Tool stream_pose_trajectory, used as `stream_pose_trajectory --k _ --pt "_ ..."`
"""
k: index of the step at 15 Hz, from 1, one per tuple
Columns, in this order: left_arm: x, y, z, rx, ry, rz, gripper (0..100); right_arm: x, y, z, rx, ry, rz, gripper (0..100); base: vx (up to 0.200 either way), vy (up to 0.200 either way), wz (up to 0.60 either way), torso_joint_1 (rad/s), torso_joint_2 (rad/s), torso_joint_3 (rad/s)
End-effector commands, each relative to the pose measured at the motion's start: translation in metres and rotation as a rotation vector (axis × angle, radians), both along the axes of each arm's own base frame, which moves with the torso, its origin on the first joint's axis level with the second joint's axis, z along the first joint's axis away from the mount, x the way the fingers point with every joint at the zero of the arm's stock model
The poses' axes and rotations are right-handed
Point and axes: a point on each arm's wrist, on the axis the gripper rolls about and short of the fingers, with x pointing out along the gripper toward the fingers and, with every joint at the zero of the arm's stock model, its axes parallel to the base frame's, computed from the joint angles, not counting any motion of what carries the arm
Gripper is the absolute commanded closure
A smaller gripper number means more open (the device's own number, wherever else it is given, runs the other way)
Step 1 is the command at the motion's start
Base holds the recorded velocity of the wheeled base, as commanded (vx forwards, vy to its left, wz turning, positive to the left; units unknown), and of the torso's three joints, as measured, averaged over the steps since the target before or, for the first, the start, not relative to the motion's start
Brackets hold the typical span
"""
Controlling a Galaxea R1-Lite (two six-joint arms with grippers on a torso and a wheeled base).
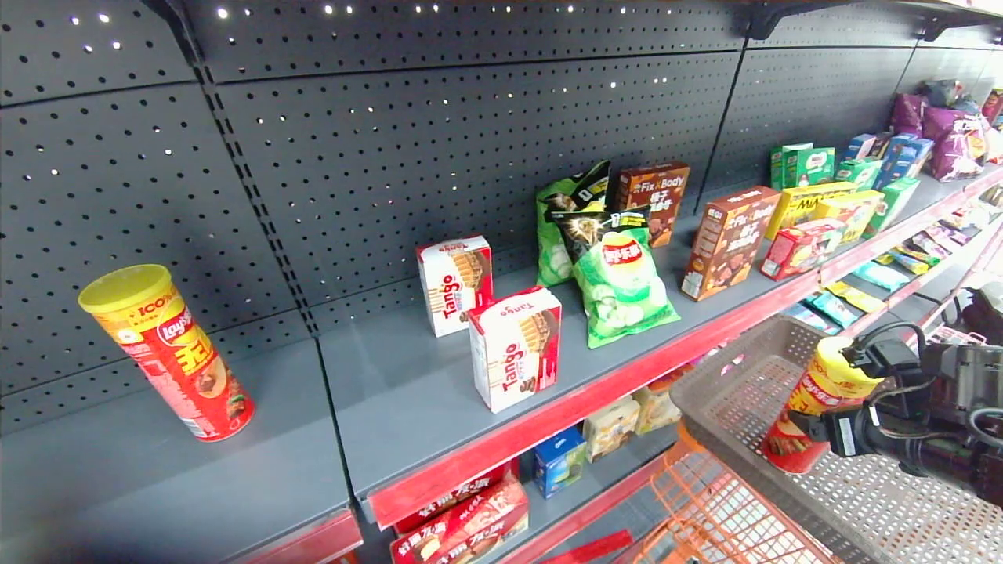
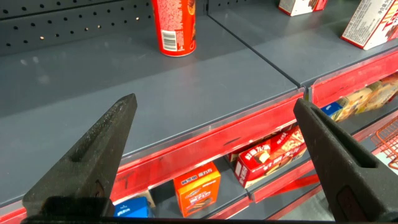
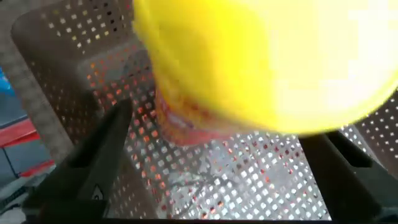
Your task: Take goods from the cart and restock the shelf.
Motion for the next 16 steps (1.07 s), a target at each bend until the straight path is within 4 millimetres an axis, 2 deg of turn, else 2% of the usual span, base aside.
stream_pose_trajectory --k 1,5,10,11,16 --pt "0.0 0.0 0.0 0.0 0.001 0.0 0 0.008 0.0 -0.004 0.001 0.008 0.0 0 0.0 0.0 0.0 0.0 0.0 0.0" --pt "0.0 0.0 0.0 0.0 0.001 0.0 0 0.02 0.0 -0.009 0.001 0.015 0.003 0 0.0 0.0 0.0 0.0 0.0 0.0" --pt "0.0 0.0 0.0 0.0 0.001 -0.001 0 0.048 0.007 -0.022 0.01 0.03 0.026 0 0.0 0.0 0.0 0.0 0.0 0.0" --pt "0.0 0.0 0.0 0.0 0.001 0.0 0 0.053 0.011 -0.025 0.008 0.034 0.036 100 0.0 0.0 0.0 0.0 0.0 0.0" --pt "0.0 0.0 0.0 0.0 0.001 -0.001 0 0.053 0.008 -0.021 0.005 0.019 0.023 100 0.0 0.0 0.0 0.0 0.0 0.0"
